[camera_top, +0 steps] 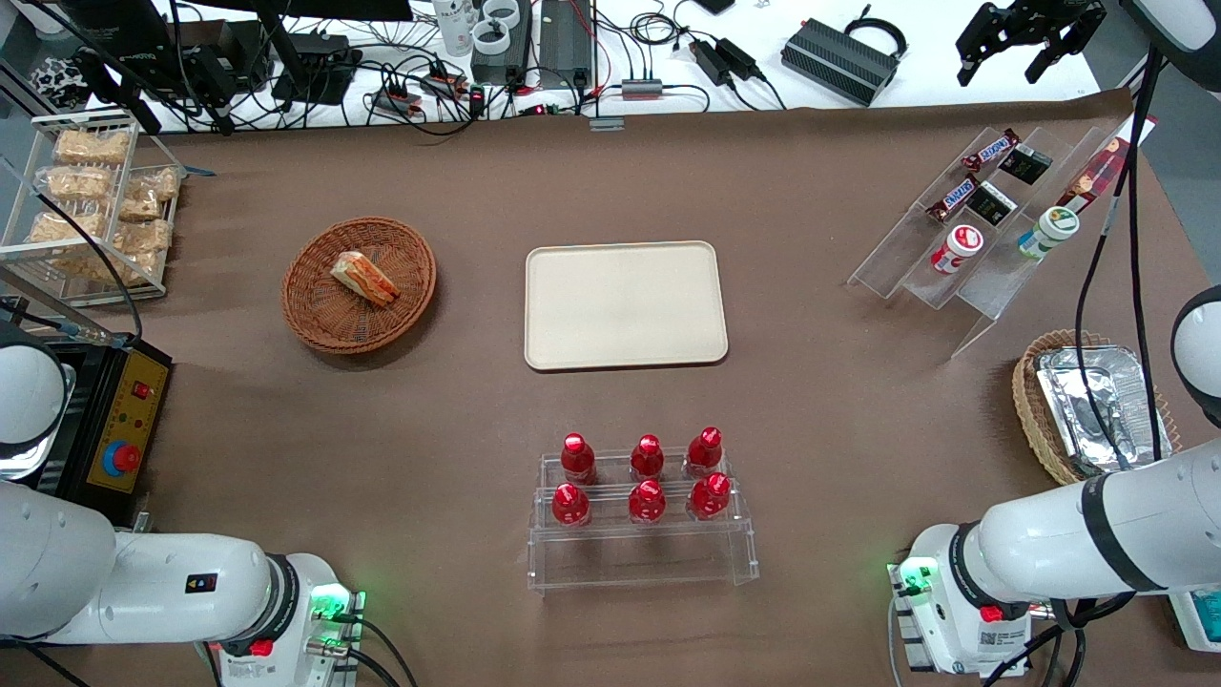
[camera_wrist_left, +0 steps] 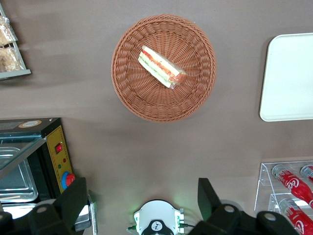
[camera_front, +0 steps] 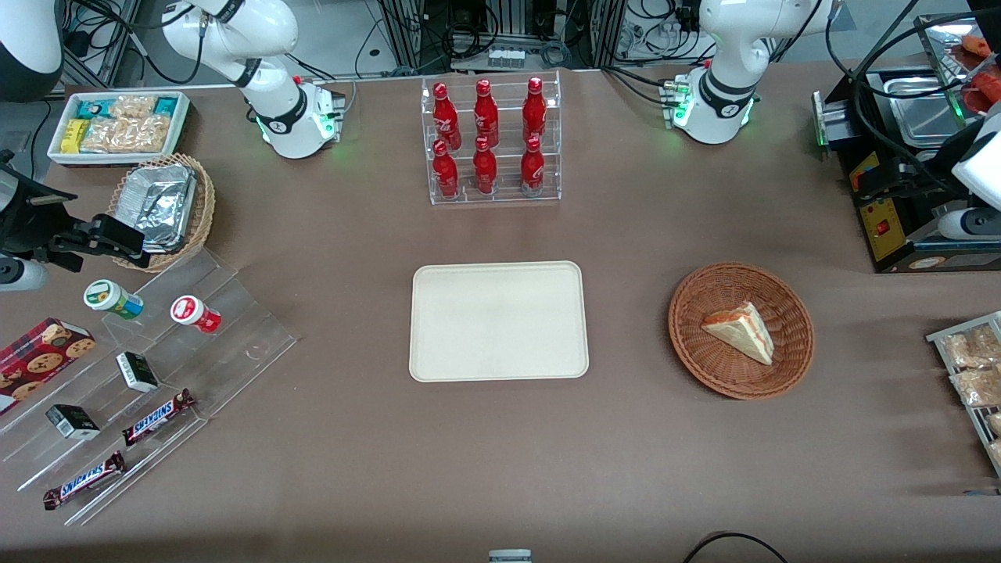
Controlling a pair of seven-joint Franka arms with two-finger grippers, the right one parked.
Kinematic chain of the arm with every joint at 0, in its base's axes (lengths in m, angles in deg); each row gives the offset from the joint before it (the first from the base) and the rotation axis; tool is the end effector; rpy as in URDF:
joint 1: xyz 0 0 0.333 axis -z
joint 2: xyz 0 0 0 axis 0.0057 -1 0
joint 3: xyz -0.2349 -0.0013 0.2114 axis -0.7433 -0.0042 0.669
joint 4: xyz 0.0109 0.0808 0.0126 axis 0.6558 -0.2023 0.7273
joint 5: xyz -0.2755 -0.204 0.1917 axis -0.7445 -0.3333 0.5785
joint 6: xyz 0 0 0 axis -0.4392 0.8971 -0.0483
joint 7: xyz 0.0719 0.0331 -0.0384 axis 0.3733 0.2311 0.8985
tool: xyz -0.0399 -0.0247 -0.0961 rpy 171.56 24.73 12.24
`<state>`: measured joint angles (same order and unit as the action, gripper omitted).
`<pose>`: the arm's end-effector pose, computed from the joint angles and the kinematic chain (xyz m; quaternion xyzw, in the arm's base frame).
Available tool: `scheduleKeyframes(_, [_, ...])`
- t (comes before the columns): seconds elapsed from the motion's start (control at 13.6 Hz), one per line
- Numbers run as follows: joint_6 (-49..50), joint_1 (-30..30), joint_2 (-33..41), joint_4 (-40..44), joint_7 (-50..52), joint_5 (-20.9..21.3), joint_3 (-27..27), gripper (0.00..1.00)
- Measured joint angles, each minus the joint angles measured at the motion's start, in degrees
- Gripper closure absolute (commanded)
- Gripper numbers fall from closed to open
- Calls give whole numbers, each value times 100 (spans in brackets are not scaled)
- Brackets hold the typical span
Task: Place sandwich from basket to tray
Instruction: 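Move the left gripper over the wicker basket above the wrapped sandwich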
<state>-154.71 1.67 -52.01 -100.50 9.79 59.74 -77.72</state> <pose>0.5460 -0.0091 0.6378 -0.9954 0.0218 0.0928 0.0001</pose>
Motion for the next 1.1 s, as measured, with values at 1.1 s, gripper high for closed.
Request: scheduleKeyframes(1.1, [-3147, 75, -490, -2220, 3446, 16, 29, 0])
